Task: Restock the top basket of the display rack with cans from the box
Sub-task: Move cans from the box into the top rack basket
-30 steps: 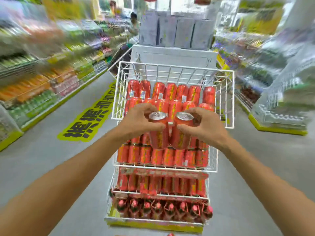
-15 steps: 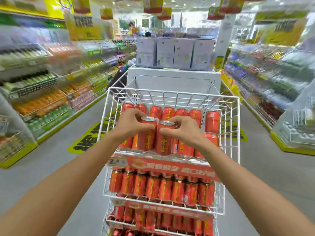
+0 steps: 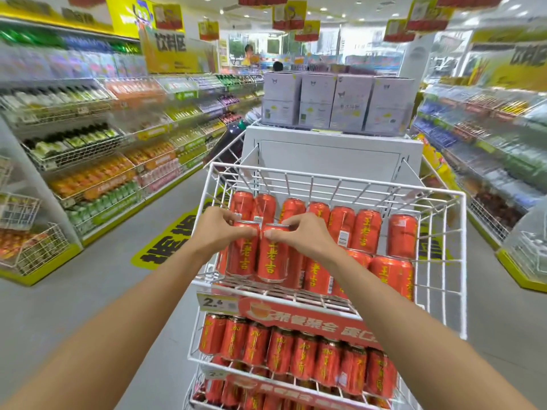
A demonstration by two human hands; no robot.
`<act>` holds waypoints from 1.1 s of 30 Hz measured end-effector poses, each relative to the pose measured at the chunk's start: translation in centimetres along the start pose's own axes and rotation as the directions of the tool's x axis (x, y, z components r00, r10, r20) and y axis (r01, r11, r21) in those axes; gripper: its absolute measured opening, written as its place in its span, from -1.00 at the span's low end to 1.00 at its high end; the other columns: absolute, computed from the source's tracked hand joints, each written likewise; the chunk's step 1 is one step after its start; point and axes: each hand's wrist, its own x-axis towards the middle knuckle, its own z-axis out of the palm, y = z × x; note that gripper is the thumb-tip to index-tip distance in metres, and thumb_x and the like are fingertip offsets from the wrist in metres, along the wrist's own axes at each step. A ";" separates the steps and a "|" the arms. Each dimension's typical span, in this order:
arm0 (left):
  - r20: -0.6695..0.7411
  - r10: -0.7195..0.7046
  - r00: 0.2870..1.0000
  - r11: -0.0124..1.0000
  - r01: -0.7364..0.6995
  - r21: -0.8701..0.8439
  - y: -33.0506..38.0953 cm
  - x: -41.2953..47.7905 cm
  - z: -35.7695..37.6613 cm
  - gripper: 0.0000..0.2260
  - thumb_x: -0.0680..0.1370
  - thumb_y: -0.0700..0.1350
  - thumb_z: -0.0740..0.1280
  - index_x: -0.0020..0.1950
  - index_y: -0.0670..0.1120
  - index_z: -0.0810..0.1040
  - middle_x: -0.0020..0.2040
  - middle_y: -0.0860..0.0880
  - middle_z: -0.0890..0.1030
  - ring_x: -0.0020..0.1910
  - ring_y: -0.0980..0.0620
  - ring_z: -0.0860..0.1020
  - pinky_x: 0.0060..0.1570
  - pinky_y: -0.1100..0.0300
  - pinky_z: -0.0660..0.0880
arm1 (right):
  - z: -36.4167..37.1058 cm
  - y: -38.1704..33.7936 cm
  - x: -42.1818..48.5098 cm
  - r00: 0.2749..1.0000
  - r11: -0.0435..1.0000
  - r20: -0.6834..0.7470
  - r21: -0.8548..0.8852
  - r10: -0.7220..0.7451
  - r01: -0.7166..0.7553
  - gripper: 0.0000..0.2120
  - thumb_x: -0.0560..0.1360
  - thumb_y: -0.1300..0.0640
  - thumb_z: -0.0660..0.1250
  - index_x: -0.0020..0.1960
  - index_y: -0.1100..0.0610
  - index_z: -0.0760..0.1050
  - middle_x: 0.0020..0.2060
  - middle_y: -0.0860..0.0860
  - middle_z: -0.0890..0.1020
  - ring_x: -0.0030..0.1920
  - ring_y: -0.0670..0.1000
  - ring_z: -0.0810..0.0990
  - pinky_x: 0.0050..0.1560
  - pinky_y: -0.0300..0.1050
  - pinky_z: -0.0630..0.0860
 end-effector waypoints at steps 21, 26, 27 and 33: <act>-0.225 0.055 0.973 0.997 -0.041 0.066 1.8 8.7 1.8 -0.66 0.35 0.14 0.56 -0.25 -0.14 0.68 -0.34 -0.09 0.68 -0.32 0.02 0.62 -0.28 0.09 0.53 | 2.8 0.6 8.8 0.947 0.965 -0.255 0.221 0.196 -0.140 -0.43 0.26 -0.33 0.59 -0.13 0.18 0.67 -0.21 0.00 0.75 -0.11 0.02 0.72 -0.05 -0.05 0.62; -0.195 0.014 0.981 0.997 0.002 0.083 0.7 9.1 2.3 -0.67 0.40 0.09 0.58 -0.28 -0.17 0.63 -0.32 -0.12 0.67 -0.31 -0.05 0.61 -0.32 0.04 0.51 | 2.1 0.6 8.8 0.968 0.990 -0.205 0.043 0.144 -0.138 -0.37 0.34 -0.29 0.58 0.14 0.20 0.64 0.02 0.10 0.71 0.12 0.09 0.65 0.07 -0.08 0.52; -0.186 0.014 0.983 0.997 0.000 0.077 0.6 9.1 2.3 -0.68 0.40 0.08 0.58 -0.23 -0.18 0.66 -0.28 -0.14 0.69 -0.29 -0.04 0.64 -0.25 0.01 0.56 | 2.0 0.5 8.7 0.971 0.991 -0.199 0.018 0.131 -0.130 -0.38 0.36 -0.29 0.57 0.13 0.21 0.64 -0.01 0.10 0.71 0.11 0.10 0.65 0.07 -0.07 0.52; -0.212 0.034 0.977 0.996 -0.015 0.090 0.5 8.8 2.5 -0.70 0.41 0.09 0.57 -0.21 -0.15 0.69 -0.29 -0.12 0.69 -0.25 -0.02 0.63 -0.17 0.07 0.55 | 1.7 0.7 8.5 0.975 0.992 -0.197 -0.050 0.100 -0.112 -0.41 0.42 -0.28 0.53 0.08 0.25 0.63 -0.11 0.05 0.63 0.01 0.07 0.62 -0.03 -0.08 0.46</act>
